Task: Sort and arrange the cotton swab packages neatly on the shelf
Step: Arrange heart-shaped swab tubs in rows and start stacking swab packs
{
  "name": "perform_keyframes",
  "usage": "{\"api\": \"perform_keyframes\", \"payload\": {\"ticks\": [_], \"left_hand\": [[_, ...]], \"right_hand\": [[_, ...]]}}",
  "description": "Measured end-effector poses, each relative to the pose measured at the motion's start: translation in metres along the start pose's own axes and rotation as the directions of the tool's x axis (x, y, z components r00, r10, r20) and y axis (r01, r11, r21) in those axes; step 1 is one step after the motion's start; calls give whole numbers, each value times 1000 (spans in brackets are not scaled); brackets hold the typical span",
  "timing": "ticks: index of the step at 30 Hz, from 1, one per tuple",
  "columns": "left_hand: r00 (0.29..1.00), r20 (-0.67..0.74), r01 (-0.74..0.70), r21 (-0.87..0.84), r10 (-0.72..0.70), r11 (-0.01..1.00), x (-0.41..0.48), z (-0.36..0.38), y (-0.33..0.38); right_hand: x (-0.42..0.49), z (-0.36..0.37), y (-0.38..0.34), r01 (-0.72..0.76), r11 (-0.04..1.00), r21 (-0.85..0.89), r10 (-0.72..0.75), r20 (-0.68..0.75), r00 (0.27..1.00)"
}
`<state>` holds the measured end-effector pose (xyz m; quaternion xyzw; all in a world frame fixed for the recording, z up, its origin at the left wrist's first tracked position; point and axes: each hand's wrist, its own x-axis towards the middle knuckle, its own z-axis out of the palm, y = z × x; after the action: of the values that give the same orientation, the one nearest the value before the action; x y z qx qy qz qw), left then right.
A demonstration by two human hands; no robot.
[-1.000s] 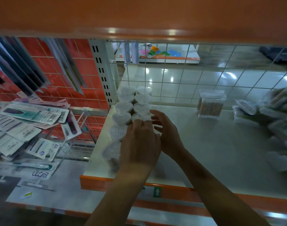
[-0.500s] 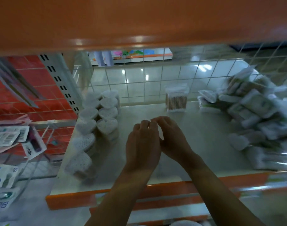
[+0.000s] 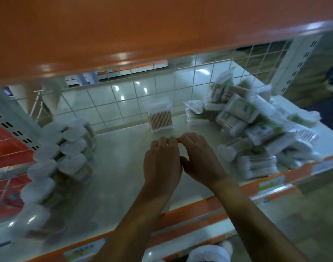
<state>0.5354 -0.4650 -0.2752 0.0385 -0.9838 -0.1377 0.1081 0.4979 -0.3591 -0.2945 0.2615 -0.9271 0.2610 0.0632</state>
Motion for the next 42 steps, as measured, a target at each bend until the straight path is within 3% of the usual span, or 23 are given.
{"api": "perform_keyframes", "payload": {"ticks": [7, 17, 21, 26, 31, 42], "left_hand": [[994, 41, -98, -100, 103, 990, 12, 18, 33], [948, 220, -171, -249, 228, 953, 27, 55, 80], [947, 239, -154, -247, 215, 957, 30, 72, 84], [942, 310, -4, -365, 126, 931, 28, 64, 82], [960, 269, 55, -441, 73, 896, 29, 58, 63], [997, -31, 41, -604, -75, 796, 24, 34, 27]], "right_hand": [[-9, -43, 28, -103, 994, -43, 103, 1, 995], [-24, -73, 58, -296, 955, -21, 293, -100, 951], [-26, -74, 62, -310, 951, 0, 309, -98, 946], [-24, -72, 62, -310, 951, -8, 309, -52, 950], [-18, -65, 57, -289, 957, 5, 288, -41, 957], [-8, -35, 40, -106, 984, 145, 115, -61, 991]]}}
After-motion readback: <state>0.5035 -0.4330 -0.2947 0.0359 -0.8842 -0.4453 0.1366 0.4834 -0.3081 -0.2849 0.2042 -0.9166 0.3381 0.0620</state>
